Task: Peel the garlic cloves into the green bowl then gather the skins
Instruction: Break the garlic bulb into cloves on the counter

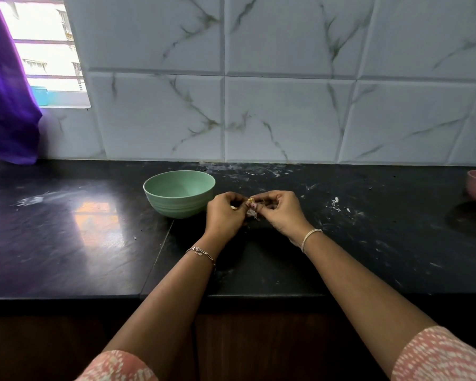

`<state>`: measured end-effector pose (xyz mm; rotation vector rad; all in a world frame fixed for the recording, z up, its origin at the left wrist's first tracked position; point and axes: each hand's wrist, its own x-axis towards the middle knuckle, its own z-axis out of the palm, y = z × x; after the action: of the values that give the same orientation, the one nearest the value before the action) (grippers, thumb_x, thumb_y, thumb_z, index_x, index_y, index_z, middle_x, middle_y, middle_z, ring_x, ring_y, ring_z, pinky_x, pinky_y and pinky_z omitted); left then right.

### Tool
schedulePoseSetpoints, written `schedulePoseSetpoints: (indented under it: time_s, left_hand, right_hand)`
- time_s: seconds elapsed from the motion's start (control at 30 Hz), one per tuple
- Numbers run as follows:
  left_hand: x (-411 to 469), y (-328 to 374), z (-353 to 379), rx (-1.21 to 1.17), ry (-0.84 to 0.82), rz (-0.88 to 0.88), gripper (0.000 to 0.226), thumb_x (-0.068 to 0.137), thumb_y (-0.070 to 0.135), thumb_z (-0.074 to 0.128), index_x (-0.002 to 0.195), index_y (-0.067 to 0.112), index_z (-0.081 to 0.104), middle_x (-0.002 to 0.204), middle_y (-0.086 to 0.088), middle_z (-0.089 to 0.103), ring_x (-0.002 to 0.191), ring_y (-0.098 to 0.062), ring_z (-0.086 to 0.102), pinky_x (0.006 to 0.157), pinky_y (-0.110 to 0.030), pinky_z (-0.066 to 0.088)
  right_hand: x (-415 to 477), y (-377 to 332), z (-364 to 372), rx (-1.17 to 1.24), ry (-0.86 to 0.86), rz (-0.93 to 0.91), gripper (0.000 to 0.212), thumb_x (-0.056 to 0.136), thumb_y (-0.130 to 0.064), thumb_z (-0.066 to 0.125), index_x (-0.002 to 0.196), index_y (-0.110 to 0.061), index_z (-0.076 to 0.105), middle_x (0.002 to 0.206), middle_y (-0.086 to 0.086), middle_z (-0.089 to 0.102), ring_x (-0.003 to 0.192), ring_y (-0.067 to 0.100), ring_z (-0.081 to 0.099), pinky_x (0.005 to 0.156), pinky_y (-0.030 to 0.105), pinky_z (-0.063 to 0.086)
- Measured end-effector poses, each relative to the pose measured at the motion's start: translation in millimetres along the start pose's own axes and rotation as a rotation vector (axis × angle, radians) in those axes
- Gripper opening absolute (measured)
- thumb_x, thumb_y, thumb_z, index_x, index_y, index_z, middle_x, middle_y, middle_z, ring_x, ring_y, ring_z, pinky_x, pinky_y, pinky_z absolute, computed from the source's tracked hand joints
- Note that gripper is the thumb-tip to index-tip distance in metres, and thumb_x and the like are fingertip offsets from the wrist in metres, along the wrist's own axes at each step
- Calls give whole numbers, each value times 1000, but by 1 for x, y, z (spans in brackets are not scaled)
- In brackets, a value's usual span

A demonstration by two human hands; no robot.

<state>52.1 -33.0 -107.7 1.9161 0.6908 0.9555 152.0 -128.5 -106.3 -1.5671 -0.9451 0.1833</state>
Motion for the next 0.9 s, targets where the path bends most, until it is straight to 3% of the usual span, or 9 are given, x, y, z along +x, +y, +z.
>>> schedulePoseSetpoints:
  time_s: [0.1,0.2,0.33,0.5,0.6,0.7,0.8,0.9]
  left_hand:
    - [0,1,-1,17,7,9,12,86,16,70,95,9,74,87,-4,74,71,-15,68,69,-29,59]
    - [-3,3,-2,86,33,41,14,87,15,68,98,8,73,88,-2,72,71,-9,62,59,-11,45]
    - [-3,3,-2,110,90,31,13,87,15,68,97,10,74,92,-4,73,78,-10,62,72,-19,44]
    - [-1,-1,-4,137,97,-36,6,83,20,70,82,23,65,78,5,67,78,-16,65,73,-25,50]
    - [0,-1,-5,141,91,-54,9,82,15,65,81,24,64,77,6,67,76,-19,67,73,-31,55]
    - [0,-2,-7,100,81,-65,10,84,16,63,89,23,68,82,3,70,75,-23,68,75,-39,57]
    - [0,-3,-6,120,42,-35,24,86,14,59,104,23,72,95,-1,72,85,-24,68,81,-36,56]
    - [0,-4,-4,190,28,3,18,87,20,64,101,19,75,101,-3,71,93,-19,65,83,-27,50]
  right_hand:
    - [0,-2,0,-60,18,-35,11,81,-4,76,90,-11,75,86,14,74,73,18,69,74,33,59]
    - [1,-1,-2,-156,40,-66,14,79,-7,78,83,-20,75,80,3,75,73,14,71,72,31,60]
    - [1,-1,-1,-186,36,-74,12,80,-10,77,86,-21,75,80,-1,74,74,11,71,73,29,60]
    - [4,3,-2,-217,95,-55,14,90,-11,60,95,-17,72,85,-3,71,78,11,66,74,26,55]
    - [7,4,-8,-275,144,-34,18,95,-13,53,97,-16,71,90,1,70,82,16,66,74,28,51]
    - [10,5,-15,-332,224,-59,8,95,-17,57,100,-17,63,93,0,67,86,18,64,76,30,50]
    - [12,5,-22,-373,268,-41,9,94,-26,62,90,-18,58,86,0,67,78,17,64,67,27,48]
    - [13,6,-24,-385,269,-25,19,91,-34,66,85,-16,64,72,1,66,65,13,59,57,24,43]
